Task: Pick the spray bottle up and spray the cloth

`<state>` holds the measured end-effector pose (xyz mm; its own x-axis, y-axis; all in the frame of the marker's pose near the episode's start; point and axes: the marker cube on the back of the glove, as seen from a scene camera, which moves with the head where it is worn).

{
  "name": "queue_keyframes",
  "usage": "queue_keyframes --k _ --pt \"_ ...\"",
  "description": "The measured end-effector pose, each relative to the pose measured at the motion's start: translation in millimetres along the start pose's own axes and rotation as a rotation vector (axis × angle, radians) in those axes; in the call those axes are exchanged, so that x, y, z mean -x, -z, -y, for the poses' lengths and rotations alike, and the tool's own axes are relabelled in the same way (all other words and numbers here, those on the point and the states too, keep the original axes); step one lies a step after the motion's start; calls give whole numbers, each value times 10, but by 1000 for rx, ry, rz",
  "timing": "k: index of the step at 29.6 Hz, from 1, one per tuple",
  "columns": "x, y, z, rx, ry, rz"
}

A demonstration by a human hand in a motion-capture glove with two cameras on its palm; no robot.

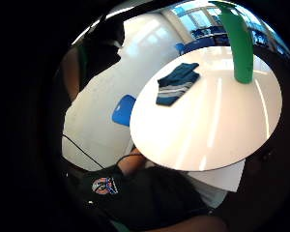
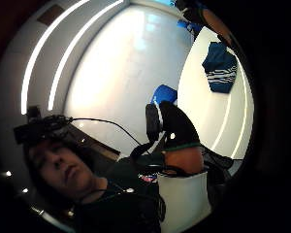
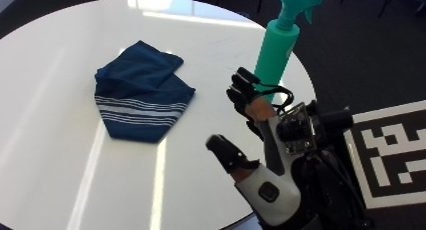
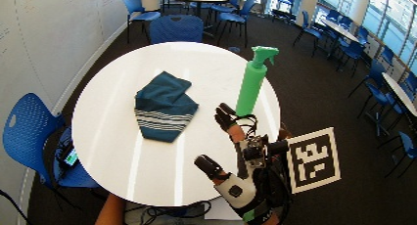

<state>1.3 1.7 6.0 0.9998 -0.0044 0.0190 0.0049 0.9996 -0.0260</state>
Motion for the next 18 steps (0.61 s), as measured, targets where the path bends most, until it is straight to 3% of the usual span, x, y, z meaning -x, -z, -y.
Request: queue_keyframes --k 18 --pt "-75 67 123 -54 -30 -12"
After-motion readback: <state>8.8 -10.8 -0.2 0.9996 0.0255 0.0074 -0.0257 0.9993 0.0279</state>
